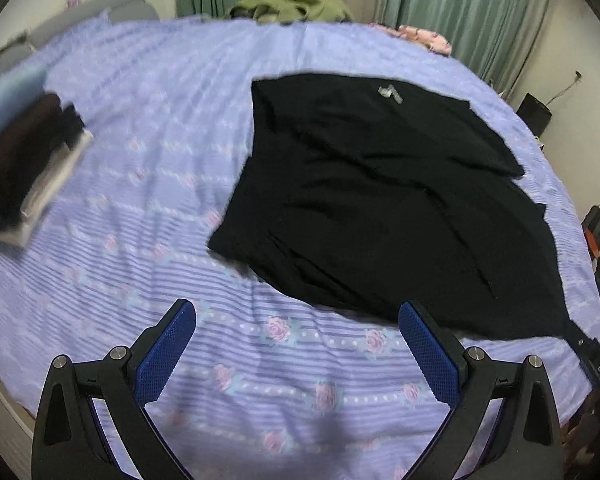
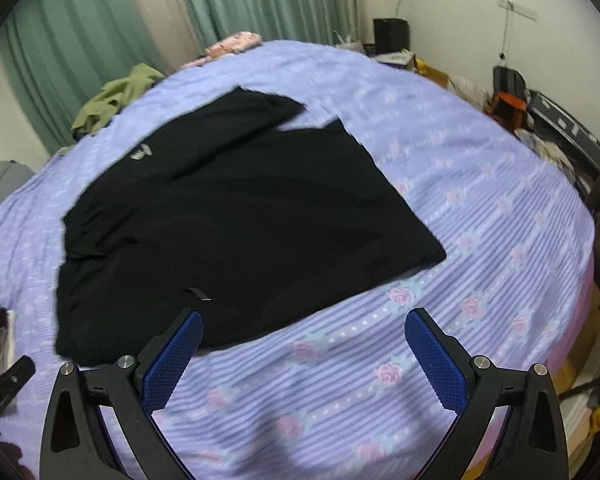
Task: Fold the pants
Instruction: 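Lower both grippers onto the waistband of the black pants and close them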
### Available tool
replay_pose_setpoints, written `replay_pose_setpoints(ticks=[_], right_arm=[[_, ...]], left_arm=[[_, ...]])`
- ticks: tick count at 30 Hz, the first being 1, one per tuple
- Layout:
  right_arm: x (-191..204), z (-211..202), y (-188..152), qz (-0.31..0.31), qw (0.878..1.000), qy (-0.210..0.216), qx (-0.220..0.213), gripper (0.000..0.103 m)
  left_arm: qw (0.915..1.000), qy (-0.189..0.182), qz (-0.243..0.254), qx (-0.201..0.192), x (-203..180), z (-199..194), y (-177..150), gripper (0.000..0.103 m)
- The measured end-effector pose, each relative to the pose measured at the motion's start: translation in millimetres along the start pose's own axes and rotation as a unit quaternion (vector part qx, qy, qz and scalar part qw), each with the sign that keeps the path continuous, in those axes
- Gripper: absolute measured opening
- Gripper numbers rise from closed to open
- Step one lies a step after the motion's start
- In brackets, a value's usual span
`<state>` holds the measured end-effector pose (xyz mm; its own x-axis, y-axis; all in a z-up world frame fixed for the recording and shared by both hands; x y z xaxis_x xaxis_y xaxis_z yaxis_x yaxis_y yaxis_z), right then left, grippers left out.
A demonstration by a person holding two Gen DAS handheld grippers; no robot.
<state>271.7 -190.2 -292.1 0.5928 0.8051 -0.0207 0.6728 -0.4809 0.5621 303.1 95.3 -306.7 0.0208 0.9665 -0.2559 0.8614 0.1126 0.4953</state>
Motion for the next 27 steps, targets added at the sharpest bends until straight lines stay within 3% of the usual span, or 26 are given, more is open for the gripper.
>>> replay_pose_setpoints(ticks=[4, 10, 17, 19, 20, 21, 23, 24, 25, 26, 27], right_arm=[[-5, 36, -1, 0.028, 0.999, 0.002, 0.017, 0.100], [-4, 75, 1, 0.038, 0.999, 0.001, 0.027, 0.098], [-1, 98, 5, 0.032, 0.999, -0.009, 0.022, 0.098], [2, 103, 9, 0.030, 0.999, -0.016, 0.024, 0.091], [2, 102, 11, 0.028, 0.999, -0.022, 0.024, 0.083], [2, 101, 14, 0.027, 0.999, -0.027, 0.023, 0.078], [0, 97, 20, 0.024, 0.999, -0.036, 0.025, 0.051], [0, 96, 23, 0.017, 0.999, -0.040, 0.027, 0.043], [-1, 94, 25, 0.009, 0.999, -0.042, 0.027, 0.024], [-1, 90, 29, 0.003, 0.999, -0.040, 0.030, 0.014], [0, 86, 33, 0.004, 0.999, -0.029, 0.034, 0.013]], left_arm=[[0.9987, -0.027, -0.037, 0.020, 12, 37, 2, 0.103], [0.9971, -0.033, -0.053, 0.044, 21, 79, 1, 0.103], [0.9920, -0.049, -0.101, 0.057, 27, 104, 5, 0.102], [0.9919, -0.050, -0.103, 0.055, 27, 105, 8, 0.094], [0.9916, -0.053, -0.105, 0.055, 26, 103, 11, 0.082], [0.9913, -0.059, -0.106, 0.050, 25, 99, 12, 0.064], [0.9918, -0.058, -0.102, 0.050, 21, 94, 17, 0.044], [0.9920, -0.059, -0.099, 0.050, 19, 92, 18, 0.033], [0.9921, -0.067, -0.092, 0.053, 16, 89, 20, 0.027], [0.9918, -0.073, -0.088, 0.055, 14, 86, 21, 0.016], [0.9912, -0.087, -0.084, 0.055, 11, 81, 24, 0.009]])
Point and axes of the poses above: each gripper's, at about its wrist camera, not at the fingertips, and z roughly the way its jaws point, x to its left, y to its top, the point moved 1 cm from there along z, roughly the way its jaws point, and after that the axes turned 11 degrees about -y, right-handed, at the moved point
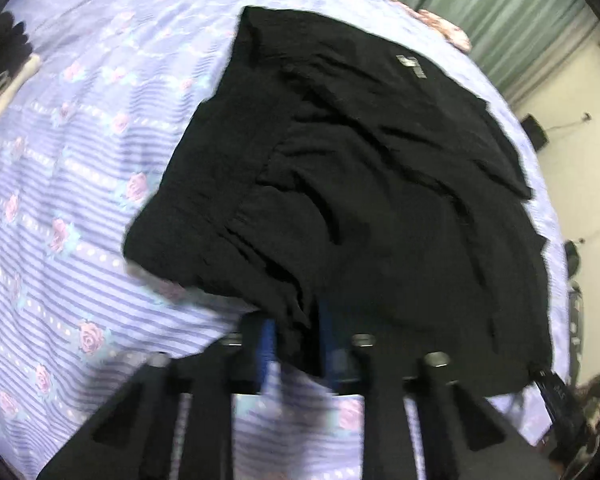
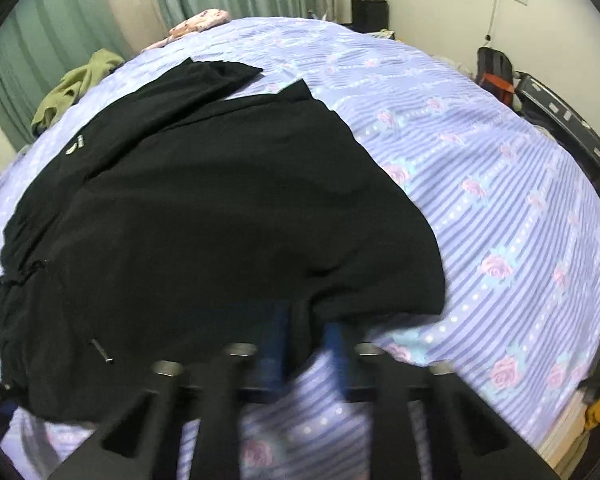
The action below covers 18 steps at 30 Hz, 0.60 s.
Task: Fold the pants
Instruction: 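Lower both grippers onto the waistband of the black pants and close them, then lift the waistband with both grippers and fold it over toward the pant legs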
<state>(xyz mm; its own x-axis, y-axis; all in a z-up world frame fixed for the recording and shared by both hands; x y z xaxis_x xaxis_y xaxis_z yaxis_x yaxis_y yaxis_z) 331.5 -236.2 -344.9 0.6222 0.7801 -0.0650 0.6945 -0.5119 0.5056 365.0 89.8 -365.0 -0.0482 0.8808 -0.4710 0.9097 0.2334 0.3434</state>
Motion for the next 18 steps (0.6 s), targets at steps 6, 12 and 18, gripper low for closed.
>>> replay_pose_setpoints(ticks=[6, 12, 18], right_arm=[[-3, -53, 21, 0.013, 0.999, 0.017, -0.031, 0.006], [-10, -108, 33, 0.029, 0.998, 0.024, -0.058, 0.006], [-13, -145, 40, 0.042, 0.997, 0.019, -0.064, 0.006]], left_arm=[[0.9991, 0.001, 0.039, -0.017, -23, -42, 14, 0.009], [0.9977, 0.000, 0.066, -0.014, -33, -74, 22, 0.009], [0.9978, 0.010, 0.065, -0.005, -34, -93, 19, 0.009]])
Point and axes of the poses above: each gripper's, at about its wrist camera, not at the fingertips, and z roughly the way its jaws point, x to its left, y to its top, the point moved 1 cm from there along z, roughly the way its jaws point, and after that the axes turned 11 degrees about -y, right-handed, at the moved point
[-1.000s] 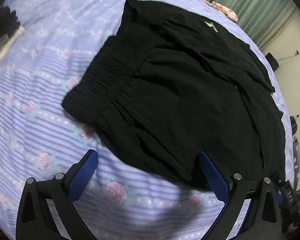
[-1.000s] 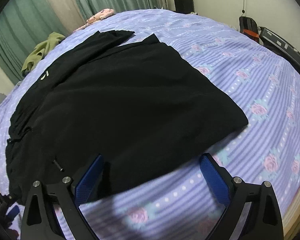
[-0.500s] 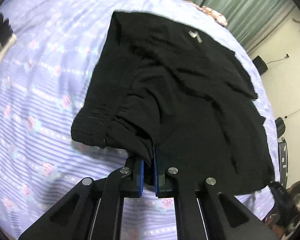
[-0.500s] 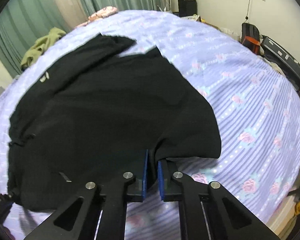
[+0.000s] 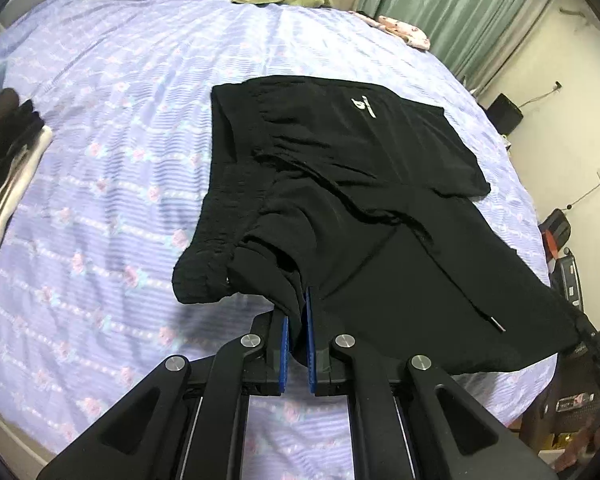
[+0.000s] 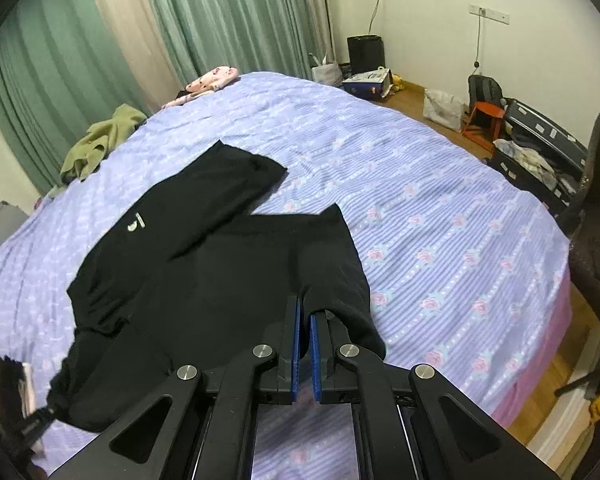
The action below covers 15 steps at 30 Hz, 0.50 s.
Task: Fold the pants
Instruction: 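Lift the waistband with both grippers and fold it over toward the pant legs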
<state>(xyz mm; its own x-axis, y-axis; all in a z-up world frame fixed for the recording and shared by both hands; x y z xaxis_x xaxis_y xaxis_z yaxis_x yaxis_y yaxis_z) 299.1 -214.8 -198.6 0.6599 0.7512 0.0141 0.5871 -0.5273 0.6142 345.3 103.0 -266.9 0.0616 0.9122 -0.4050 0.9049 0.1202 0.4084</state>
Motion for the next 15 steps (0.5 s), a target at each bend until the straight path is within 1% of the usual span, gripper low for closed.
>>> replay_pose_setpoints(ticks=[4, 8, 9, 11, 14, 15], right_arm=[[-1, -14, 8, -0.009, 1.000, 0.001, -0.002, 0.006], [-1, -30, 20, -0.007, 1.000, 0.016, -0.013, 0.006], [1, -34, 27, -0.010, 1.000, 0.018, -0.017, 0.006], [5, -40, 39, -0.013, 0.999, 0.025, -0.021, 0.006], [15, -43, 64, -0.024, 0.999, 0.036, -0.029, 0.006], [19, -41, 71, -0.028, 0.998, 0.040, -0.030, 0.006]], left_arm=[[0.9999, 0.007, -0.011, -0.008, -5, -18, 15, 0.008], [0.9998, 0.007, -0.018, -0.010, -15, -28, 32, 0.008], [0.9997, 0.006, -0.021, -0.011, -18, -31, 33, 0.008], [0.9994, 0.008, -0.031, -0.015, -25, -34, 46, 0.008], [0.9993, 0.011, -0.031, -0.020, -34, -40, 59, 0.007], [0.9992, 0.016, -0.031, -0.022, -37, -39, 69, 0.007]])
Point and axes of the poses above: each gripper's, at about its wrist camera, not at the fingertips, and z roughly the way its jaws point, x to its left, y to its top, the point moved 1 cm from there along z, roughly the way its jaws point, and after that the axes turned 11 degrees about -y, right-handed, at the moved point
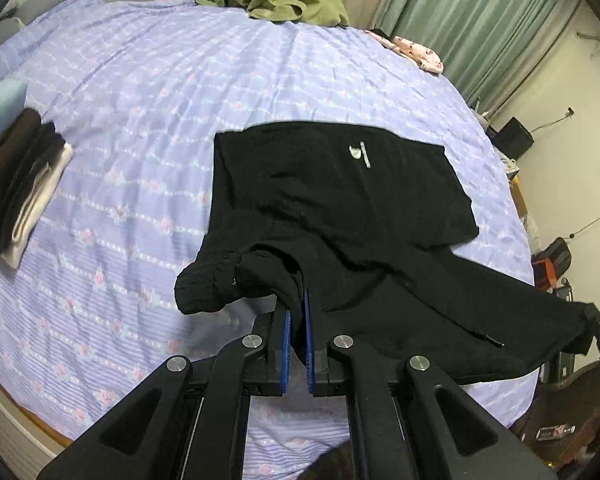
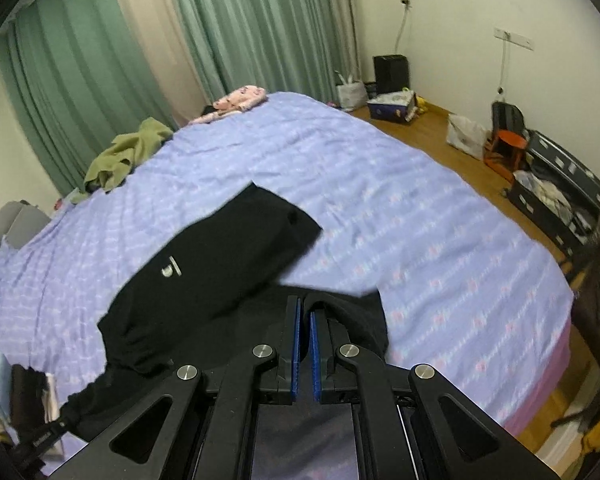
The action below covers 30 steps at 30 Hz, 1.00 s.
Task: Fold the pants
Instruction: 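Lift the waistband with both grippers and fold it over toward the pant legs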
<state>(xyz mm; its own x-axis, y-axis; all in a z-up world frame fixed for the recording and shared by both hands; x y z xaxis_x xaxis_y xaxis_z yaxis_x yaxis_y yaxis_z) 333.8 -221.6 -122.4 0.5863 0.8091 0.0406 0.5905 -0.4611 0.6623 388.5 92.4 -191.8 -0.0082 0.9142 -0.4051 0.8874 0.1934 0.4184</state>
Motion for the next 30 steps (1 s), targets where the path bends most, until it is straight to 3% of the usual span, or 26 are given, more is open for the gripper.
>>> replay_pose_setpoints(ticks=[6, 13, 17, 21, 25, 28, 29, 30], right_arm=[[30, 35, 53, -0.034, 0.999, 0.016, -0.005, 0.006], [75, 121, 113, -0.035, 0.999, 0.042, -0.004, 0.006], [108, 178, 144, -0.055, 0.998, 0.033, -0.015, 0.006], [141, 228, 168, -0.083, 0.995, 0.043, -0.020, 0.006], [177, 270, 180, -0.126, 0.991, 0.047, -0.013, 0.006], [188, 282, 176, -0.144, 0.989, 0.034, -0.020, 0.011], [189, 283, 173, -0.149, 0.988, 0.026, -0.018, 0.028], [188, 284, 170, -0.153, 0.988, 0.024, -0.017, 0.041]], left_arm=[[0.9994, 0.025, -0.017, -0.018, -9, 20, 40, 0.007], [0.9961, 0.064, -0.003, -0.060, -19, 72, 118, 0.007], [0.9954, 0.077, -0.004, -0.056, -12, 113, 155, 0.007], [0.9941, 0.099, 0.006, -0.044, -2, 157, 175, 0.007], [0.9928, 0.118, -0.015, -0.017, 20, 195, 192, 0.007], [0.9897, 0.142, -0.011, 0.013, 28, 217, 200, 0.019], [0.9889, 0.147, -0.004, 0.019, 27, 219, 203, 0.037], [0.9886, 0.150, 0.004, 0.016, 25, 218, 204, 0.065]])
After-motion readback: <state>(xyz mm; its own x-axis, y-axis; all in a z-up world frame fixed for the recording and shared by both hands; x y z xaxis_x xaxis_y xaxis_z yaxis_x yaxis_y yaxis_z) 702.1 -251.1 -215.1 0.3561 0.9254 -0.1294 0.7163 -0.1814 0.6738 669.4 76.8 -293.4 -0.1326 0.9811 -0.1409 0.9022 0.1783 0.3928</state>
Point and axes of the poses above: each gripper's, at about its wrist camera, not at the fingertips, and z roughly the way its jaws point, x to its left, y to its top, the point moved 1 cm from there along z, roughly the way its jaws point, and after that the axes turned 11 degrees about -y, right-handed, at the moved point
